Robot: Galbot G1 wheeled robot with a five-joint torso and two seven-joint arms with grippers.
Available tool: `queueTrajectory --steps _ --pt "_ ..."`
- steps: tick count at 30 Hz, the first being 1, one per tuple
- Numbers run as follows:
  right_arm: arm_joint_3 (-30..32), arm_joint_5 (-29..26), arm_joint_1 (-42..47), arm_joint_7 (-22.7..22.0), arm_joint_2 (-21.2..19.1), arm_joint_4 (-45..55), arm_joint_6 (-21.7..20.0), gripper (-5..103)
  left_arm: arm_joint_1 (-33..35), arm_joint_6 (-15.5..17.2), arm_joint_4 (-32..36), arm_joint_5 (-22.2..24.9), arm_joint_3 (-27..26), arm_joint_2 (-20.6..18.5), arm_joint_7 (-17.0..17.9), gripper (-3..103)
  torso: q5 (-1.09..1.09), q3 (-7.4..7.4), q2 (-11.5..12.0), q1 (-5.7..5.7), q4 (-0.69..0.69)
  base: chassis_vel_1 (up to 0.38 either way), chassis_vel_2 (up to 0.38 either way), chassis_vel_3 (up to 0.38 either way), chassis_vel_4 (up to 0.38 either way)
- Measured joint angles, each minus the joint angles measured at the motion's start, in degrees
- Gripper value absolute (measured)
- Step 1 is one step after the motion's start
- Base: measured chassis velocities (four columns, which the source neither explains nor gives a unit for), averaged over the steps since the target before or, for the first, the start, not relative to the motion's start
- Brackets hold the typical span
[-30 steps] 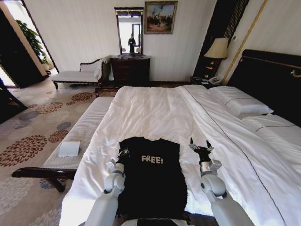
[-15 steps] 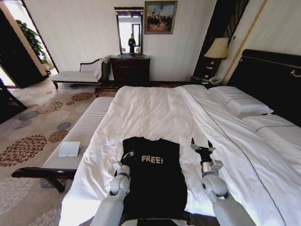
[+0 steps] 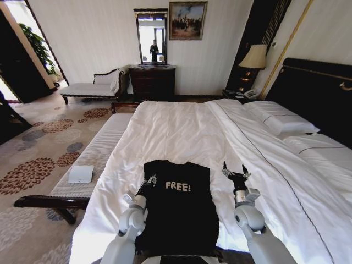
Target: Fold the clothes on the bed.
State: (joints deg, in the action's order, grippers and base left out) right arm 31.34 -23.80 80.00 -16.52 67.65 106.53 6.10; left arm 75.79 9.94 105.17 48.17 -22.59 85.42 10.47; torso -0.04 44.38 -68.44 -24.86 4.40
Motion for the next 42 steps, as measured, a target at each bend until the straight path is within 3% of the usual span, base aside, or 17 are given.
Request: queueTrajectory --steps 8,12,14,22,27,33,42 --pt "-0.04 0.26 0.41 0.06 -0.10 0.22 0.11 100 -4.39 1.51 -6.45 -5.18 1.44 -1.06 3.12 96 0.00 0.00 0.00 -0.01 0.02 0.000 0.000 0.000 0.000" --pt "-0.03 0.25 0.43 0.07 -0.35 0.29 0.14 100 -2.69 2.78 -6.39 -9.67 3.00 -2.36 3.57 100 0.00 0.00 0.00 0.00 0.02 0.000 0.000 0.000 0.000" --pt "-0.06 0.24 0.31 0.09 -0.41 0.16 0.18 100 0.72 3.45 -3.96 -13.06 3.84 -3.57 3.62 100 0.00 0.00 0.00 0.00 0.00 0.000 0.000 0.000 0.000" --pt "-0.97 0.22 -0.74 0.13 -0.06 -0.50 0.19 100 7.60 3.53 3.78 -14.93 4.02 -6.28 2.86 100 0.00 0.00 0.00 0.00 0.00 0.000 0.000 0.000 0.000" --pt "-1.09 0.20 -0.85 0.15 -0.01 -0.53 0.18 100 8.54 3.43 5.07 -15.71 3.00 -7.30 2.82 100 0.00 0.00 0.00 0.00 0.00 0.000 0.000 0.000 0.000" --pt "-1.08 0.36 -0.44 0.16 -0.09 -0.48 0.20 100 4.39 3.77 5.69 -15.59 3.60 -6.85 3.00 100 0.00 0.00 0.00 0.00 0.01 0.000 0.000 0.000 0.000" --pt "-0.10 0.90 0.76 -0.07 -0.25 -0.08 0.37 100 -5.15 4.13 -2.94 -15.47 8.74 -5.96 3.21 100 0.00 0.00 0.00 0.00 0.02 0.000 0.000 0.000 0.000"
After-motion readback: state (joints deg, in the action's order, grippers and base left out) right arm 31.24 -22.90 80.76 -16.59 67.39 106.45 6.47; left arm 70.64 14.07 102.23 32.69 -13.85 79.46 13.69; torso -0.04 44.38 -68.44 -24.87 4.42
